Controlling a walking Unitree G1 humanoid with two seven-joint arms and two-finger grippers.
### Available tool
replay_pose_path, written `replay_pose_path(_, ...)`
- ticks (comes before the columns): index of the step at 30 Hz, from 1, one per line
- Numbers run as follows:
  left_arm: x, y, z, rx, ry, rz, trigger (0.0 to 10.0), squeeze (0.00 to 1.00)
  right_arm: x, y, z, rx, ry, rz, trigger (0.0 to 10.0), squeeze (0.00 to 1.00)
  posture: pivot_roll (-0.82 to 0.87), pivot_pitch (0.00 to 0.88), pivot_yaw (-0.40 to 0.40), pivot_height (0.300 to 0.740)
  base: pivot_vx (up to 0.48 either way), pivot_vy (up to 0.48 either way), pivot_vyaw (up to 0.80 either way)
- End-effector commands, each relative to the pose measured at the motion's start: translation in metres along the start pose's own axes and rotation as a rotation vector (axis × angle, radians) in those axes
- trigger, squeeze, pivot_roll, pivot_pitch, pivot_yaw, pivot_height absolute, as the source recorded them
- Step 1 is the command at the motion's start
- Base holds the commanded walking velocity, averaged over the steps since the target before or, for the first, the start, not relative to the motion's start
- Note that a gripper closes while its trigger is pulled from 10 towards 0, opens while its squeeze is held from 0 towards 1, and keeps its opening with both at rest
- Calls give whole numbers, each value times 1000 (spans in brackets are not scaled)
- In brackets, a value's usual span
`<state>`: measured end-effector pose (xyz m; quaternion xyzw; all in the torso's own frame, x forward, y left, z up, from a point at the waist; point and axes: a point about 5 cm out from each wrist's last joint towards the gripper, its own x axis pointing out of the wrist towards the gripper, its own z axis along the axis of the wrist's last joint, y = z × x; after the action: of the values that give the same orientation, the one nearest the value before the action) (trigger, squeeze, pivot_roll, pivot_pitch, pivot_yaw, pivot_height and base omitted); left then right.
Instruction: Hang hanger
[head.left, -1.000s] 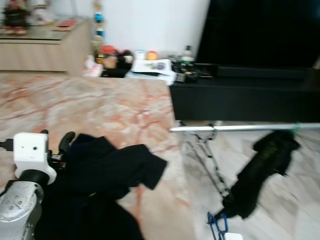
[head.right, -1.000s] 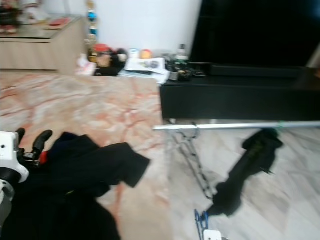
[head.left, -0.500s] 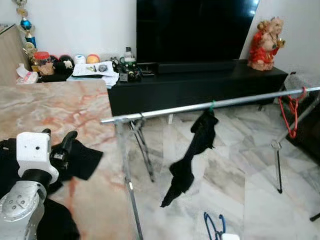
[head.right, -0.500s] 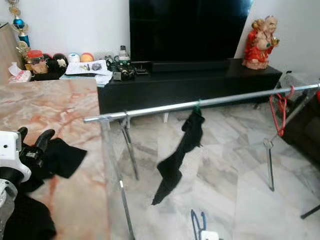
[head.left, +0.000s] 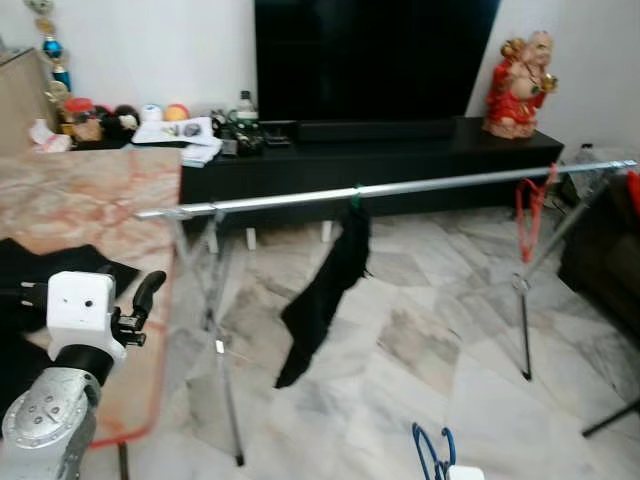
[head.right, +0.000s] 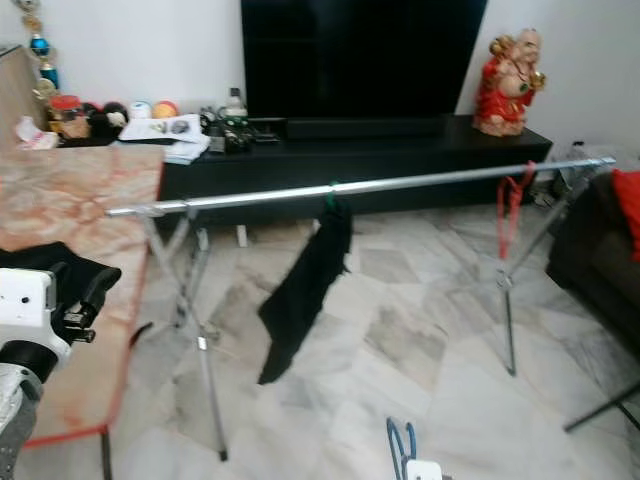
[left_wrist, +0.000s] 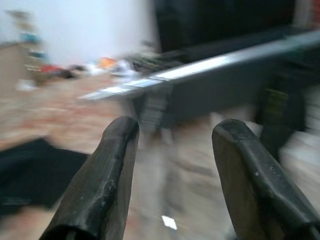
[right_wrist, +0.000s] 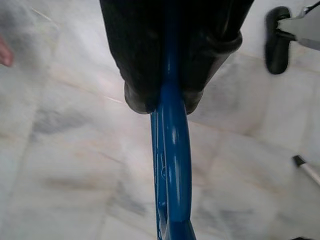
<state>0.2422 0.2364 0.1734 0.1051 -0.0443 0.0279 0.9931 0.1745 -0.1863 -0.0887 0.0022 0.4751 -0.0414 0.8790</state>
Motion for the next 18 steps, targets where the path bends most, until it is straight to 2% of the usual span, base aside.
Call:
replay_pose_path(1,-3,-2,-13,8,54,-30,10000,0,0,5,1,17,-6,12,10000,0,269,0,6,740,0,0,0)
replay_pose_path(6,-16,-2,-51,14,199,-66,10000,0,0,5,1,18,-7,12,10000,0,266,0,8,740,0,0,0)
replay_pose_path(7,-16,-2,-51,14,199,-66,10000,0,0,5,1,18,-7,12,10000,0,266,0,8,740,0,0,0)
replay_pose_path(8,-26,-3,-74,29,299,-101,10000,0,0,5,1,18,-8,10,10000,0,265,0,9,740,0,0,0)
replay_pose_path(11,-42,-12,-108,61,444,-229,10000,0,0,5,1,16,-8,7,10000,0,271,0,6,740,0,0,0)
replay_pose_path(15,-57,-20,-137,102,565,-324,10000,0,0,5,2,15,-8,7,10000,0,269,0,8,740,0,0,0)
replay_pose_path(16,-57,-20,-137,102,565,-324,10000,0,0,5,2,15,-8,7,10000,0,269,0,8,740,0,0,0)
replay_pose_path(18,-72,-21,-167,111,690,-334,10000,0,0,5,2,18,-9,7,10000,0,264,0,8,740,0,0,0)
